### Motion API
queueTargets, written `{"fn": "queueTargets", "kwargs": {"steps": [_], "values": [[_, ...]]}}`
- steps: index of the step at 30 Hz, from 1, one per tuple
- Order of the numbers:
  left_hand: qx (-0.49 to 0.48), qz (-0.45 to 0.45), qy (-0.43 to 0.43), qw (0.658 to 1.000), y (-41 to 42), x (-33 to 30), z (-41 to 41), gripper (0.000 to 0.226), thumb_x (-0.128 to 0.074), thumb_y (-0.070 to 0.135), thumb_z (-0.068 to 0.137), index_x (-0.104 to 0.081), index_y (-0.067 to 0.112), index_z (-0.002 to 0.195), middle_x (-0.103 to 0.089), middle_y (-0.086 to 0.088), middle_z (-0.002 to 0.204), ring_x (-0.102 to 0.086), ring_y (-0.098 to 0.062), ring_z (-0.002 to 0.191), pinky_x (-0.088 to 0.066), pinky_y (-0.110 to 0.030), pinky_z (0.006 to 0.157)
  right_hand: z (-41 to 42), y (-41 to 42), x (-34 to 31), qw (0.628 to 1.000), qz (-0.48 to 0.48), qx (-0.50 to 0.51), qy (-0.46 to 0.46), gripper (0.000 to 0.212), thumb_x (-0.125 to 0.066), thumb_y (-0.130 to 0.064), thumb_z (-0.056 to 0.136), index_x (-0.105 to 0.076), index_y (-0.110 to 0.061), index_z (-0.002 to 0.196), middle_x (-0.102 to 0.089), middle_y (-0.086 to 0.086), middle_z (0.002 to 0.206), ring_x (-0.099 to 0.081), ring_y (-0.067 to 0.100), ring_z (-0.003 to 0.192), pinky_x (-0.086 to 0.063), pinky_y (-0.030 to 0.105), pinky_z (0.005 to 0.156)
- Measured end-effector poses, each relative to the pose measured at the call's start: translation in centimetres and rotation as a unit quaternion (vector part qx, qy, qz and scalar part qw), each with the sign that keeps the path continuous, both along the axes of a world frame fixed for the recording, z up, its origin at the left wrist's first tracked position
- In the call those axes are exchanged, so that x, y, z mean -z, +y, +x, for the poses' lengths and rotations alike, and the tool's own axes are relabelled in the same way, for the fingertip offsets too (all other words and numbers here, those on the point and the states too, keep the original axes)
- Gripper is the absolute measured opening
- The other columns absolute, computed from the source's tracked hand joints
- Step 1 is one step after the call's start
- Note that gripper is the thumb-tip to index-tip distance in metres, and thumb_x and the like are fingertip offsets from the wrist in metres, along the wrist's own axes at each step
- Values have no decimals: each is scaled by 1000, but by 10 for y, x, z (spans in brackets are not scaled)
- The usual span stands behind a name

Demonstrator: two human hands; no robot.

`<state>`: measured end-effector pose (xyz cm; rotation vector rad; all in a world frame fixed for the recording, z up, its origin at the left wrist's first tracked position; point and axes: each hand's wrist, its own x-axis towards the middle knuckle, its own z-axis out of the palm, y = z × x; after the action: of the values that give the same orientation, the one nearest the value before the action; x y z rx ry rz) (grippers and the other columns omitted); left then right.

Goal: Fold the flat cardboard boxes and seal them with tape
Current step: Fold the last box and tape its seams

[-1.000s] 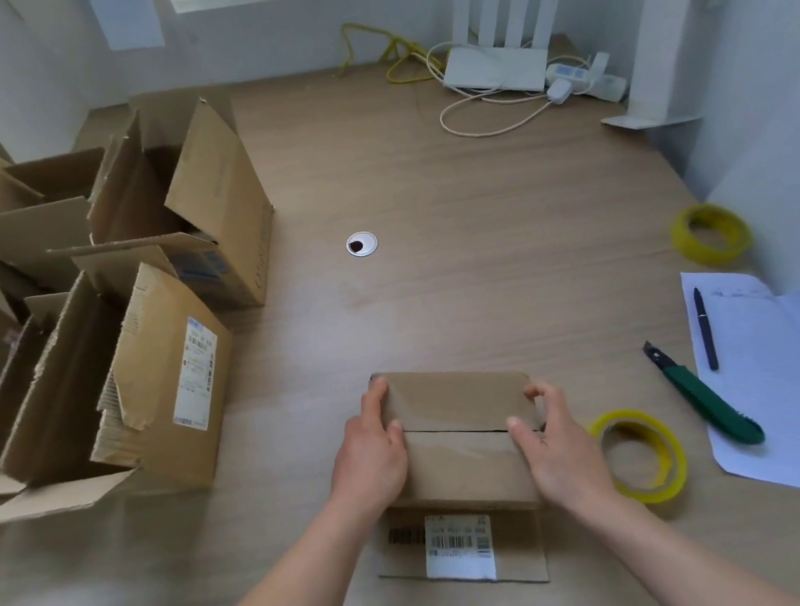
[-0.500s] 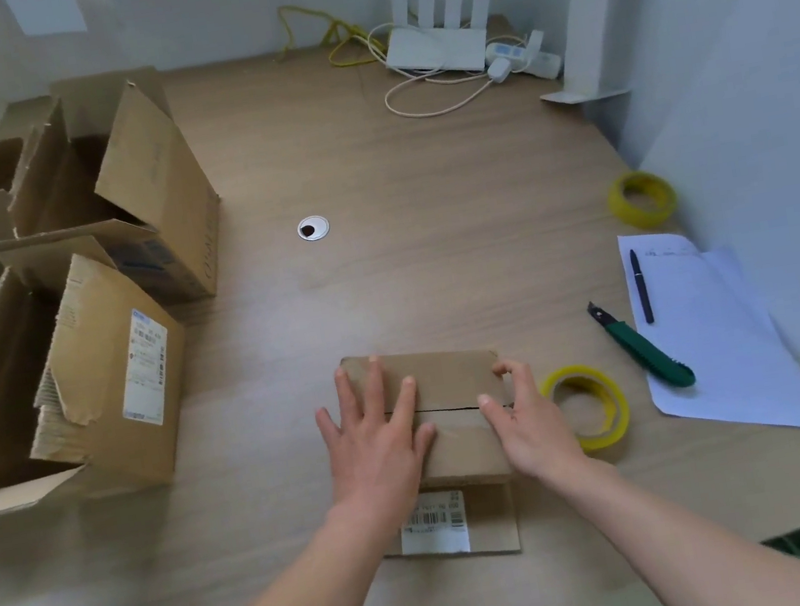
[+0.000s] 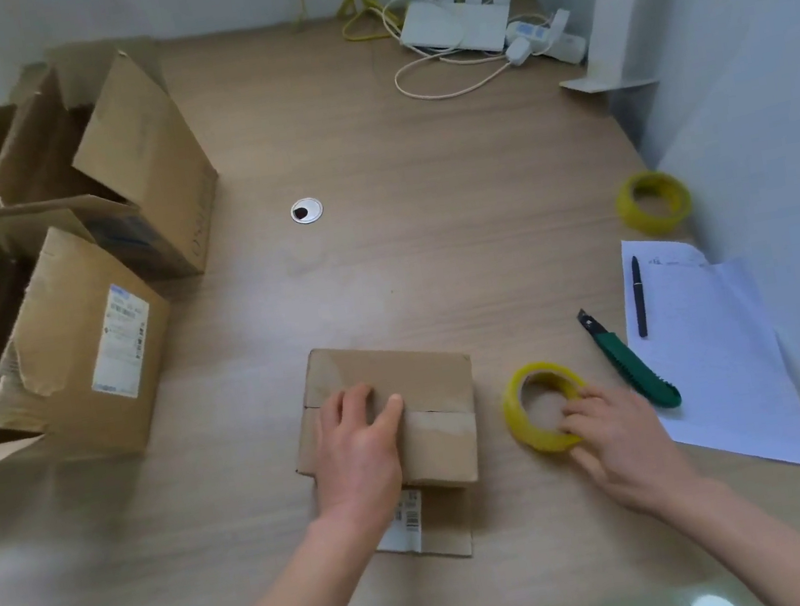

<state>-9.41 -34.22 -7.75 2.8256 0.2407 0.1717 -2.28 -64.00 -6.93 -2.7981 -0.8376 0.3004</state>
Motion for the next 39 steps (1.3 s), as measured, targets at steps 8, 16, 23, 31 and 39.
{"fn": "queueTargets", "kwargs": {"steps": [8,16,23,31,39], "values": [[-44,-116,33,992,-28,-12,3,25,-59,22,96,-71,20,117,-49,-13,142,-34,-36,137,-38,-45,108,13,52,-72,825,462,108,308,15,-51,-23,81,-63,-13,86,-63,9,75,-58,23,77,-45,32,75],[-105,-254,43,961,-17,-34,5,33,-64,5,87,-70,14,118,-57,-3,134,-46,-22,129,-28,-20,108,13,96,-57,836,414,33,360,30,-61,-35,83,-55,-6,78,-59,4,59,-52,14,59,-39,29,60],[-119,-505,18,855,-1,-73,22,29,-59,7,94,-69,15,120,-66,4,122,-59,-6,116,-44,-18,100,16,110,-59,858,386,38,336,40,-62,-51,76,-57,-11,75,-58,4,56,-51,14,57,-39,24,55],[-9,-464,93,881,13,-88,35,27,-58,5,94,-70,10,119,-56,14,98,-56,-4,98,-41,-9,88,12,120,-67,884,351,53,306,37,-63,-45,75,-57,-8,74,-59,3,58,-52,11,56,-38,22,54],[-8,-484,79,871,19,-87,34,17,-68,4,88,-75,17,96,-66,-3,101,-63,-20,99,-49,-27,90,8,122,-69,897,327,55,292,36,-60,-52,75,-58,-17,74,-62,7,64,-56,14,60,-42,34,58]]}}
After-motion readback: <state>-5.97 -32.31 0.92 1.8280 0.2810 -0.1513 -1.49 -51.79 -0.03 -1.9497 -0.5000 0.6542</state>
